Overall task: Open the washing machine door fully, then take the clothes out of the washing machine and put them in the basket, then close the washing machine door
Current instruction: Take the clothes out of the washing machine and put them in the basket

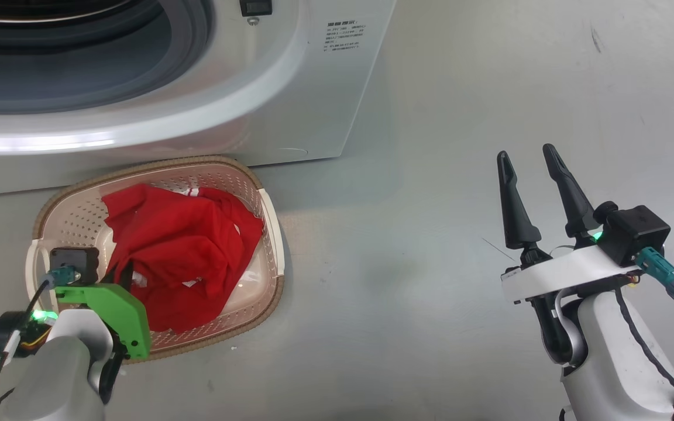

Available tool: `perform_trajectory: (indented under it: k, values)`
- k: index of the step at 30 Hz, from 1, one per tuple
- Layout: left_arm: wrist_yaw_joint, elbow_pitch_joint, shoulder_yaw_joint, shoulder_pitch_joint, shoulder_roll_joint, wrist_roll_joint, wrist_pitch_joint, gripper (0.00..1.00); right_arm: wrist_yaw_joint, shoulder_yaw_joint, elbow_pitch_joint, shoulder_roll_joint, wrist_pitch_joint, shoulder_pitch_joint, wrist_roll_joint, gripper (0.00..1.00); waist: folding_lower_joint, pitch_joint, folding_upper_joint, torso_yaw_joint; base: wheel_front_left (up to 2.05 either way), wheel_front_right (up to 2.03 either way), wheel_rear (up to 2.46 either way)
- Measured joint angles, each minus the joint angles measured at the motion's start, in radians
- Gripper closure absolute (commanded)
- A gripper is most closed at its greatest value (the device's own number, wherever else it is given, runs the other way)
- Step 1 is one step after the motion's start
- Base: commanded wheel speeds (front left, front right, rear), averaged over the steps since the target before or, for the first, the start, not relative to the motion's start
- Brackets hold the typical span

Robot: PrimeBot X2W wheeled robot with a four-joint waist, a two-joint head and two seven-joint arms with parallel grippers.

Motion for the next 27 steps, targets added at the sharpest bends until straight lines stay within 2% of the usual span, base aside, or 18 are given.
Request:
perform_trajectory:
  k: [4,11,12,13,14,27]
  values:
    - [0.017,0.071,0.022,-0.001,-0.008,-0.018,0.013,1.0,0.0,0.002,0.0,0.001,0.0,-0.009,0.0,0.0,0.0,0.001,0.0,0.001,0.0,0.0,0.0]
    - [0.016,0.114,0.023,-0.037,-0.023,-0.022,0.007,1.0,0.0,0.004,0.001,0.002,0.0,-0.016,0.0,0.0,0.0,0.0,0.0,-0.001,0.0,0.0,0.0]
    - [0.016,0.117,0.025,-0.043,-0.024,-0.023,0.004,0.89,0.0,0.003,0.001,0.002,0.0,-0.016,0.0,0.0,0.0,0.0,0.0,-0.001,0.0,0.0,0.0]
    - [0.016,0.123,0.027,-0.049,-0.025,-0.028,0.005,0.71,0.0,0.003,0.002,0.002,0.0,-0.016,0.0,0.0,0.0,0.0,0.0,-0.001,0.0,0.0,0.0]
    - [0.016,0.131,0.028,-0.054,-0.027,-0.033,0.005,0.0,0.0,0.002,0.002,0.003,0.0,-0.016,0.0,0.0,0.0,0.0,0.0,-0.001,0.0,0.0,0.0]
    - [0.006,0.191,0.016,-0.069,-0.034,-0.038,-0.05,0.0,0.0,0.002,0.02,0.005,0.0,-0.016,0.0,0.0,0.0,-0.037,0.0,0.003,0.0,0.0,0.0]
